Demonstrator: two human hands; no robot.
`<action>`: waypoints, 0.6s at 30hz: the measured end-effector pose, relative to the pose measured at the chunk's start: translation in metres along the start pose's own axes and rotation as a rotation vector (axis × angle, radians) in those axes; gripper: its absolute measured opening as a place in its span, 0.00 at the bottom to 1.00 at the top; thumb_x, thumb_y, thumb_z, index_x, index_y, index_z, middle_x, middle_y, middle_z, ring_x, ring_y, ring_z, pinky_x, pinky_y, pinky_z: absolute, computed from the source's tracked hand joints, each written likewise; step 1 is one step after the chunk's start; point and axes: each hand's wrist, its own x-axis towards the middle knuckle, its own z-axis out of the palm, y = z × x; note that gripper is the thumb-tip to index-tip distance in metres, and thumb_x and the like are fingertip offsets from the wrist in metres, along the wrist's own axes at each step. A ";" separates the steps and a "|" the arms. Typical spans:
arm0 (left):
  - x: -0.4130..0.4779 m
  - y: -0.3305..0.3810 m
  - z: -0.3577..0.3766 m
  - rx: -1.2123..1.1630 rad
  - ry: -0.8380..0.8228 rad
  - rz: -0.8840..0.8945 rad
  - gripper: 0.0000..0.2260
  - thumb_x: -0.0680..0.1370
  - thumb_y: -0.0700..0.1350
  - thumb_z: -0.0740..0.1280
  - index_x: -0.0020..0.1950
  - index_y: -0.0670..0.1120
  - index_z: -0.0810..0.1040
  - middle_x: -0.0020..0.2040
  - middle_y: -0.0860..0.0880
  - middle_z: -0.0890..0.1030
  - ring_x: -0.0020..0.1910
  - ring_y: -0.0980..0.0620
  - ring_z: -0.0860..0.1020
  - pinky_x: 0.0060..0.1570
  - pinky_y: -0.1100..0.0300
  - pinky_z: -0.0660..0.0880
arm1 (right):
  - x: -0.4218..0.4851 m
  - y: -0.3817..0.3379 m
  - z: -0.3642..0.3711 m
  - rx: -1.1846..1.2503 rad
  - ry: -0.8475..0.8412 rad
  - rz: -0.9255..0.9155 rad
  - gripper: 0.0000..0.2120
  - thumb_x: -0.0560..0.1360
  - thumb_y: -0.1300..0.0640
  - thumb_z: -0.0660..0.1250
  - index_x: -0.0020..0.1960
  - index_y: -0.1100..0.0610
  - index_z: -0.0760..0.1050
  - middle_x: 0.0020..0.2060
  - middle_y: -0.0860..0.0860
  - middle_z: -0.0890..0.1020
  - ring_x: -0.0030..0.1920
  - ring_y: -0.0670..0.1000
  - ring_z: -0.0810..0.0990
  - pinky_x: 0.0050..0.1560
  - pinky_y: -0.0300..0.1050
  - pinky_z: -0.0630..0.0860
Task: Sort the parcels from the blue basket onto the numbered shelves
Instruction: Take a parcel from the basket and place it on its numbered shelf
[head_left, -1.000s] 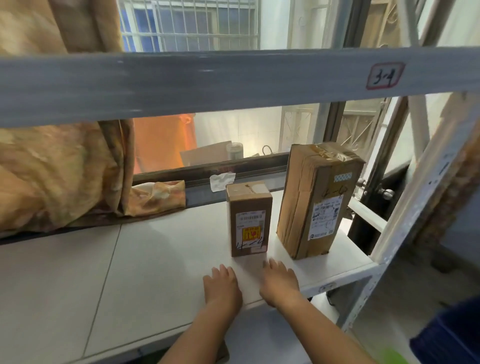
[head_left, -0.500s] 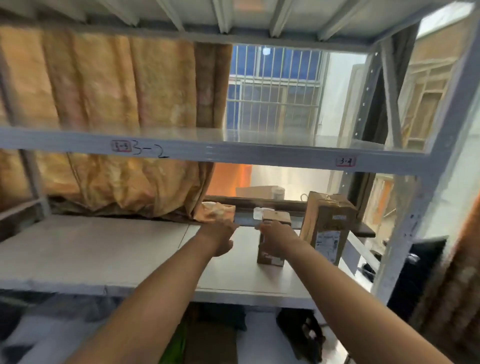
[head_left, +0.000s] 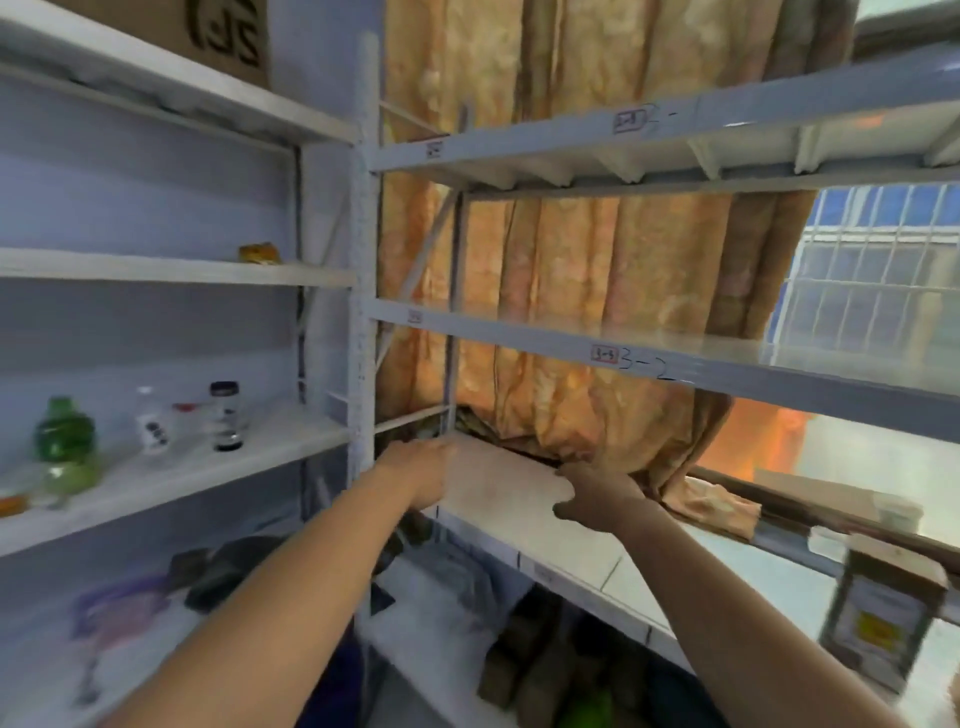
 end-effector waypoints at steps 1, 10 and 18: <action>-0.010 -0.025 0.003 -0.007 -0.002 -0.030 0.24 0.78 0.45 0.58 0.74 0.47 0.61 0.71 0.44 0.68 0.66 0.43 0.70 0.62 0.47 0.70 | 0.010 -0.026 -0.001 0.003 -0.022 -0.048 0.31 0.75 0.46 0.63 0.75 0.52 0.60 0.73 0.52 0.65 0.71 0.55 0.66 0.67 0.48 0.67; -0.114 -0.265 0.067 -0.074 -0.057 -0.325 0.30 0.80 0.58 0.56 0.77 0.47 0.53 0.77 0.47 0.57 0.74 0.47 0.61 0.71 0.51 0.62 | 0.085 -0.283 0.041 0.055 -0.048 -0.380 0.31 0.76 0.43 0.60 0.76 0.51 0.57 0.75 0.51 0.63 0.74 0.54 0.61 0.73 0.53 0.56; -0.204 -0.385 0.148 -0.131 -0.239 -0.486 0.28 0.81 0.55 0.56 0.77 0.45 0.54 0.77 0.44 0.59 0.74 0.45 0.61 0.72 0.53 0.60 | 0.116 -0.446 0.104 0.037 -0.222 -0.532 0.34 0.78 0.41 0.58 0.78 0.53 0.51 0.77 0.51 0.54 0.77 0.53 0.54 0.76 0.54 0.53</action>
